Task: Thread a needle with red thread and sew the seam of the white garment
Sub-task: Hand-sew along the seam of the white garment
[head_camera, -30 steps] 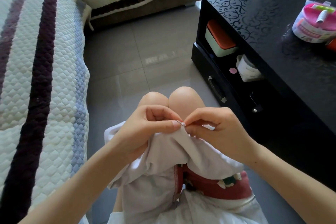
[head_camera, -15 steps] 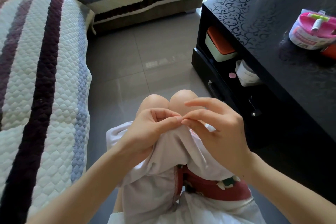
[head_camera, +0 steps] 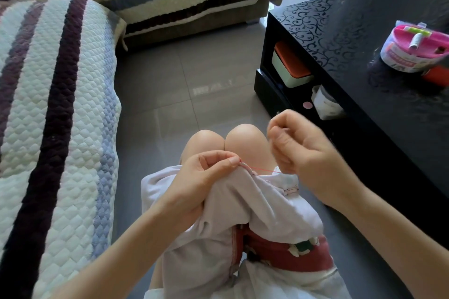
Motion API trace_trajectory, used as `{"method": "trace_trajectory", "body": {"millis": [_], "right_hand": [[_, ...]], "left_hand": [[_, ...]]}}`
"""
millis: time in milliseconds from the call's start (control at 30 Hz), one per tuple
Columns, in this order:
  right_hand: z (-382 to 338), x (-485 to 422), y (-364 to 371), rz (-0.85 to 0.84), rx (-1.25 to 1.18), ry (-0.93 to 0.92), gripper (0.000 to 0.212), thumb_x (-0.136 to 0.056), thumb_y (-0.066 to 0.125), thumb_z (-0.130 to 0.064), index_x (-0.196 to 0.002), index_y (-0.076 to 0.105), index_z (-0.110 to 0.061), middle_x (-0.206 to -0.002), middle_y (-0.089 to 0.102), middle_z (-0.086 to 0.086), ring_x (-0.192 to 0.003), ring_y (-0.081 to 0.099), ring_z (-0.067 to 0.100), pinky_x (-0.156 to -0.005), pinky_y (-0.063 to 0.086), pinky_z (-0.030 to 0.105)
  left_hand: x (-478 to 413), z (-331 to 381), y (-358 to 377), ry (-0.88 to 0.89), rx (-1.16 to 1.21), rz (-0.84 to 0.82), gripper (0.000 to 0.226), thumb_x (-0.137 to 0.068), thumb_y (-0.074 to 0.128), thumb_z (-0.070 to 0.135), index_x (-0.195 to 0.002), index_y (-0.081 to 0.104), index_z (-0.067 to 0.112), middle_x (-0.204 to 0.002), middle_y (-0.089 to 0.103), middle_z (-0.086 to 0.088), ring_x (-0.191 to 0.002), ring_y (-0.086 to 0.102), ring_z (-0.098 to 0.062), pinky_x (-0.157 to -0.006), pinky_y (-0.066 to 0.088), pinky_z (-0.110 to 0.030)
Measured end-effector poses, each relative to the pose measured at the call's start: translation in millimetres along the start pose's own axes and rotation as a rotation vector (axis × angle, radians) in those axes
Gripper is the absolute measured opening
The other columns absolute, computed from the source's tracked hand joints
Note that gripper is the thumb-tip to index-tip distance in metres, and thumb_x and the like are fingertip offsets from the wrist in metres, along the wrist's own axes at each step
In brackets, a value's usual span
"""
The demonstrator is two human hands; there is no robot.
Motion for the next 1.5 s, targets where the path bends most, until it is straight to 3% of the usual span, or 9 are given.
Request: {"method": "trace_trajectory", "body": {"millis": [133, 200, 433, 800, 1100, 1200, 1300, 1400, 1500], "right_hand": [[11.4, 0.9, 19.9, -0.113, 0.09, 0.069, 0.021, -0.088, 0.062, -0.026, -0.094, 0.062, -0.006, -0.066, 0.058, -0.001, -0.056, 0.051, 0.016, -0.054, 0.043, 0.025], [14.0, 2.4, 23.6, -0.134, 0.097, 0.133, 0.029, -0.084, 0.069, -0.037, -0.093, 0.068, -0.009, -0.062, 0.047, 0.007, -0.052, 0.039, 0.013, -0.048, 0.032, 0.022], [14.2, 3.1, 20.1, -0.03, -0.191, 0.277, 0.011, -0.086, 0.063, 0.0, -0.076, 0.065, -0.001, -0.048, 0.05, -0.009, -0.039, 0.04, 0.0, -0.041, 0.03, 0.009], [6.6, -6.6, 11.9, -0.04, -0.137, 0.309, 0.035, -0.09, 0.052, 0.003, -0.06, 0.059, -0.014, -0.042, 0.037, -0.011, -0.039, 0.027, 0.005, -0.041, 0.022, 0.017], [1.5, -4.1, 10.3, -0.141, -0.102, 0.273, 0.019, -0.086, 0.059, -0.018, -0.088, 0.063, 0.001, -0.049, 0.052, -0.017, -0.04, 0.03, 0.001, -0.042, 0.024, 0.013], [5.6, -1.9, 12.3, -0.131, -0.07, 0.267, 0.028, -0.077, 0.072, -0.027, -0.094, 0.07, -0.004, -0.073, 0.067, 0.019, -0.052, 0.06, 0.022, -0.058, 0.044, 0.016], [11.6, -2.2, 15.2, -0.088, 0.019, 0.234, 0.023, -0.072, 0.08, -0.035, -0.083, 0.075, -0.016, -0.093, 0.053, 0.047, -0.089, 0.054, 0.058, -0.079, 0.048, 0.047], [11.9, -4.0, 12.7, -0.075, 0.007, 0.21, 0.021, -0.074, 0.077, -0.03, -0.087, 0.075, -0.013, -0.067, 0.058, 0.025, -0.055, 0.053, 0.031, -0.063, 0.046, 0.027], [15.1, -4.3, 12.6, -0.142, 0.093, 0.261, 0.025, -0.077, 0.078, -0.021, -0.1, 0.072, -0.014, -0.046, 0.035, -0.012, -0.042, 0.035, 0.002, -0.049, 0.029, 0.011]], "left_hand": [[1.2, 0.9, 2.3, 0.027, 0.028, 0.029, 0.023, -0.081, 0.061, 0.018, -0.088, 0.07, -0.002, -0.09, 0.073, -0.017, -0.084, 0.069, -0.017, -0.074, 0.055, -0.022], [1.5, -0.4, 1.9, 0.035, 0.034, 0.05, 0.019, -0.078, 0.063, 0.022, -0.084, 0.073, 0.007, -0.089, 0.074, -0.013, -0.085, 0.068, -0.016, -0.076, 0.055, -0.023], [2.1, -1.3, 1.0, 0.12, 0.006, 0.086, 0.018, -0.076, 0.065, 0.021, -0.087, 0.072, 0.009, -0.087, 0.073, -0.007, -0.087, 0.067, -0.014, -0.081, 0.053, -0.025], [7.5, 4.5, 0.5, 0.134, -0.064, 0.003, 0.018, -0.072, 0.068, 0.009, -0.086, 0.066, -0.001, -0.073, 0.072, -0.004, -0.072, 0.066, -0.011, -0.067, 0.051, -0.015], [3.8, 6.1, 0.1, 0.141, -0.122, 0.072, 0.009, -0.072, 0.071, 0.007, -0.077, 0.068, 0.0, -0.069, 0.072, -0.004, -0.068, 0.066, -0.007, -0.066, 0.051, -0.015], [3.8, 8.0, -1.1, 0.16, -0.165, 0.076, 0.015, -0.069, 0.081, 0.013, -0.077, 0.073, 0.003, -0.079, 0.07, -0.023, -0.08, 0.063, -0.02, -0.077, 0.048, -0.028], [2.8, 11.6, -3.1, 0.21, -0.223, 0.117, 0.012, -0.07, 0.074, 0.018, -0.077, 0.076, 0.008, -0.089, 0.067, -0.029, -0.085, 0.061, -0.029, -0.084, 0.047, -0.043], [0.3, 18.9, -1.2, 0.252, -0.285, 0.149, 0.022, -0.067, 0.077, 0.023, -0.078, 0.074, 0.005, -0.092, 0.065, -0.029, -0.091, 0.064, -0.038, -0.092, 0.048, -0.053], [-3.9, 28.9, -1.3, 0.206, -0.29, 0.152, 0.026, -0.064, 0.07, 0.019, -0.08, 0.07, -0.002, -0.089, 0.068, -0.025, -0.078, 0.067, -0.024, -0.082, 0.052, -0.039]]}}
Point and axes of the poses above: each hand's wrist, its own x-axis away from the middle knuckle, its own y-axis out of the palm, z = x × y, the point moved 2 cm from there along -x, towards the middle knuckle
